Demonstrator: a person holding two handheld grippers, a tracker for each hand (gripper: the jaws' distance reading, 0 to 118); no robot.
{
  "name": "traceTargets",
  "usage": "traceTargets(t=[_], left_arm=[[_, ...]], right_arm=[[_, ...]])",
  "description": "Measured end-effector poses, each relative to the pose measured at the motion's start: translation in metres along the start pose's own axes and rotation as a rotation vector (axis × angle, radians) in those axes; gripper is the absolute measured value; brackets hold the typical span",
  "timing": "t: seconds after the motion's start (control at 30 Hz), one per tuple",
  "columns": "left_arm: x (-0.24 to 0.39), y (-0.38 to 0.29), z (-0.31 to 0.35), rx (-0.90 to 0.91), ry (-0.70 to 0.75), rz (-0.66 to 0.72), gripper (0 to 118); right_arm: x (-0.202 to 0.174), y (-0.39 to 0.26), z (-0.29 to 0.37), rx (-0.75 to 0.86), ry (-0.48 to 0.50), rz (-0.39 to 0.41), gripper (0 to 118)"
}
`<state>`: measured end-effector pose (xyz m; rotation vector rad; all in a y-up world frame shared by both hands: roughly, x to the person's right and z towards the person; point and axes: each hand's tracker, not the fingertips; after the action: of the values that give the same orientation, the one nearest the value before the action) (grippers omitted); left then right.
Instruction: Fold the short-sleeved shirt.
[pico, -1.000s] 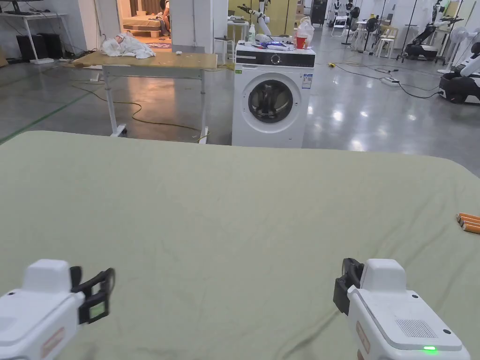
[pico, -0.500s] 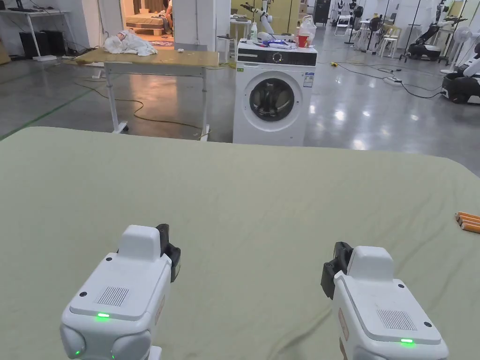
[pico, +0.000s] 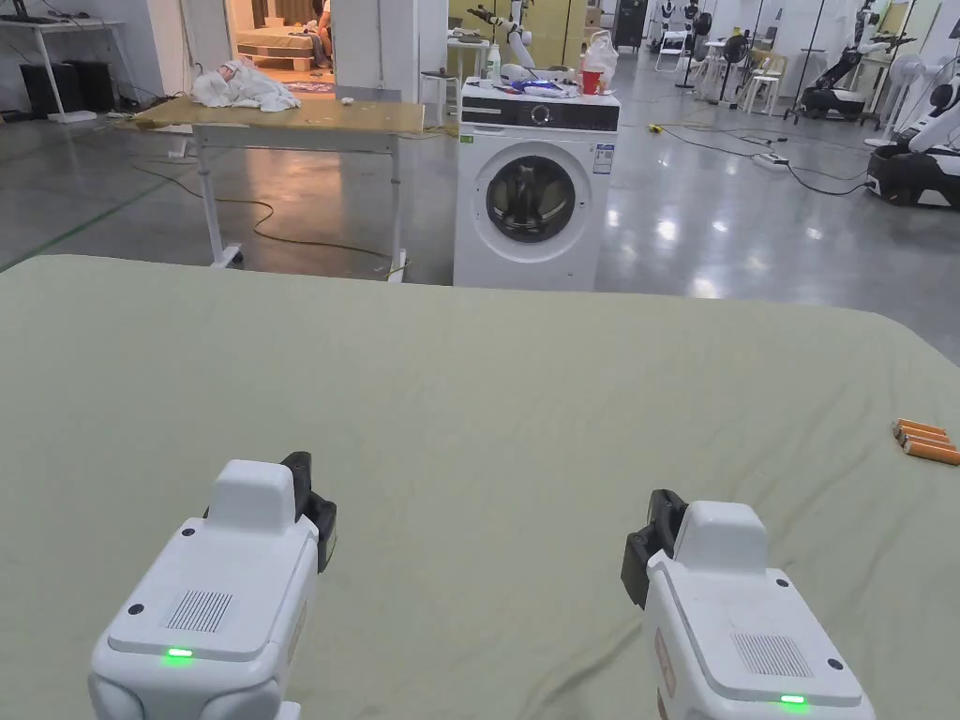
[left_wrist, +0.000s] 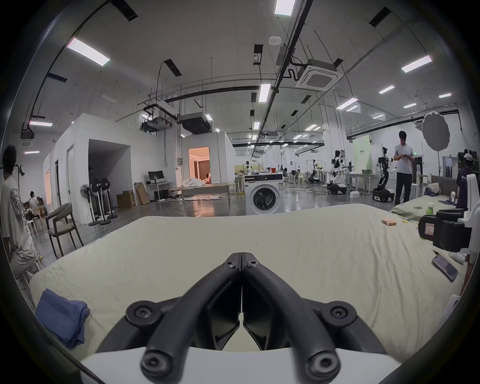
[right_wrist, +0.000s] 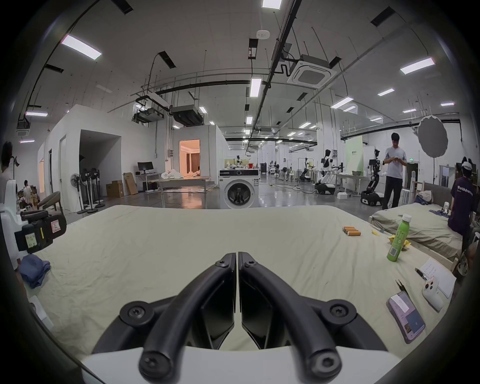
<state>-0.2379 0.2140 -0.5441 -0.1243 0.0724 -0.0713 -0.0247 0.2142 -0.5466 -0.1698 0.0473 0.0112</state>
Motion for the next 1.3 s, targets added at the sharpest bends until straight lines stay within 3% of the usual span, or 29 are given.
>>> traceTargets(t=[0.4,0.47,0.53,0.57,0.6,0.63,0.7,0.9,1.3], left_arm=[[-0.006,0.002,0.0,-0.011,0.022,0.023,0],[-0.007,0.004,0.001,-0.013,0.019,0.035,7],[-0.008,0.005,0.001,-0.008,0.022,0.041,29],[-0.009,0.005,0.001,-0.008,0.024,0.044,45],[-0.009,0.005,0.0,-0.006,0.03,0.047,69],[-0.009,0.005,0.0,-0.001,0.037,0.047,80],[-0.009,0.004,0.0,0.016,0.049,0.038,91],[-0.011,0.005,0.0,0.015,0.059,0.026,100],[-0.02,0.012,-0.001,0.019,0.083,0.033,106]], right_arm=[[0.0,0.001,-0.005,0.0,-0.001,0.013,1],[0.0,0.001,-0.007,-0.001,-0.003,0.014,2],[0.0,0.001,-0.007,-0.001,-0.007,0.018,15],[0.0,0.001,-0.008,0.0,-0.012,0.02,34],[0.0,0.0,-0.008,0.003,-0.016,0.023,60],[0.0,0.0,-0.008,0.005,-0.02,0.028,73],[0.0,-0.001,-0.007,0.023,-0.025,0.05,84],[0.004,0.0,-0.007,0.042,-0.024,0.04,100],[0.009,0.004,-0.009,0.058,0.003,0.043,103]])
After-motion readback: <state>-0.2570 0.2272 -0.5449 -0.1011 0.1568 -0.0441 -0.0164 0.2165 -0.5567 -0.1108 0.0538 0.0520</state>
